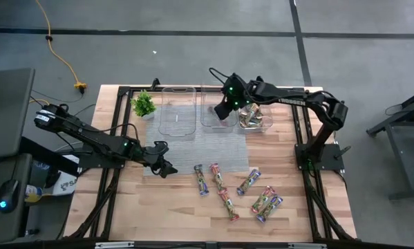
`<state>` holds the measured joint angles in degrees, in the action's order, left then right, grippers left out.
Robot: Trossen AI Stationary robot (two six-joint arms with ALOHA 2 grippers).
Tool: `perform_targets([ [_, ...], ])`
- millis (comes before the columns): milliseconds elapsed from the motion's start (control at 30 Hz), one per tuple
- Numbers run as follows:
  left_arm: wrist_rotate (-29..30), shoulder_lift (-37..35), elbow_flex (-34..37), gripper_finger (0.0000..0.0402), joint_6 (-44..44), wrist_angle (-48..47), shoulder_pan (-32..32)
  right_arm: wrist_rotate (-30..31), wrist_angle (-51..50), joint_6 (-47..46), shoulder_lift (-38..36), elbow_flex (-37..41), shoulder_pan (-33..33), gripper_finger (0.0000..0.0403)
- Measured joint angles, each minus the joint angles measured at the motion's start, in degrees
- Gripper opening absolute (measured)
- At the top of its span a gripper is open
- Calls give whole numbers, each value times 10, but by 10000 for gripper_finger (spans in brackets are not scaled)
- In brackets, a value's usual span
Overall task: Pick and place Granola Bars by type
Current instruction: Put the red granola bar into the middle transparent bin
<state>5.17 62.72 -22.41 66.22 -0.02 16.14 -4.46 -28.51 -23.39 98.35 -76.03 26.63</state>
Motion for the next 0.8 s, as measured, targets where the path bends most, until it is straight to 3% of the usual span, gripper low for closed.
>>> perform_targets([
  [167,0,0,0,271,0,0,0,-16,6,7,0,0,1,148],
  [300,-1,0,0,271,1,0,0,-111,33,-15,-8,0,-3,160],
  [533,-1,0,0,271,0,0,0,-185,39,-9,-40,0,-99,158],
  [667,-1,0,0,271,1,0,0,-163,30,-36,-68,-1,-177,158],
  [800,-1,0,0,271,1,0,0,-54,-32,-126,-76,-1,-249,157],
])
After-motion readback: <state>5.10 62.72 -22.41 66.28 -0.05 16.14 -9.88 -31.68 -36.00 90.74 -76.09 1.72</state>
